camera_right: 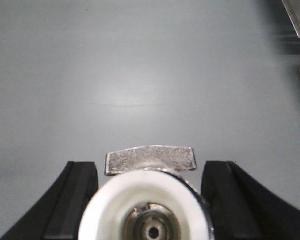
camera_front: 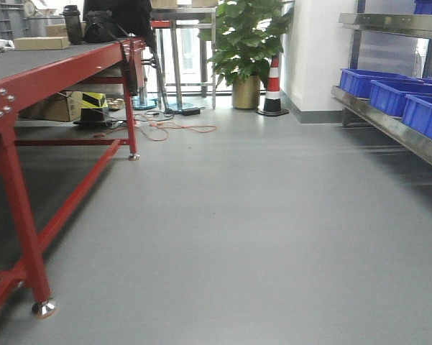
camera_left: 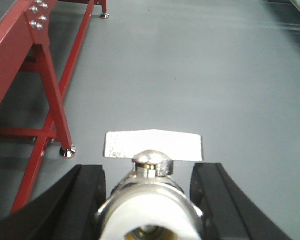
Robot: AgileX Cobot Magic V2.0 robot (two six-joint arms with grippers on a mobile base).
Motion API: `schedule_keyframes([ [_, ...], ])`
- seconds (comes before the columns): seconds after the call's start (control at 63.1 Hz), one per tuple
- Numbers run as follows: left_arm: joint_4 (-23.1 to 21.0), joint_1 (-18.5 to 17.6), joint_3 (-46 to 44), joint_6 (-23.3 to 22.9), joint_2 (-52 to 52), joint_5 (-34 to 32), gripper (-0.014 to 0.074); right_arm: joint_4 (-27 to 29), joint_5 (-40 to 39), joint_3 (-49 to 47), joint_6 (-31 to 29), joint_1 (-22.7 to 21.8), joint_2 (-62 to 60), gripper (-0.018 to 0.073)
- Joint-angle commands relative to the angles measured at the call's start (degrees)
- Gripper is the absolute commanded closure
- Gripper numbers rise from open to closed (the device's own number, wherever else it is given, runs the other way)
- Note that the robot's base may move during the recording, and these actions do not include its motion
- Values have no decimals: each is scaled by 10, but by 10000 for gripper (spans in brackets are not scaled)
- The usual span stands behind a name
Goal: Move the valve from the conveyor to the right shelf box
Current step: 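Drive the base away from the conveyor to the blue-bin shelf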
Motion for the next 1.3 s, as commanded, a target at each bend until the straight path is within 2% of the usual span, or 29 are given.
schedule_keyframes([
  [0.0,-5,-3,-4,-3,-7,-26,707,-1,-36,-3,-3,0,-8,726],
  [1.283,-5,-3,-4,-3,-7,-26,707,-1,-36,-3,-3,0,-8,726],
])
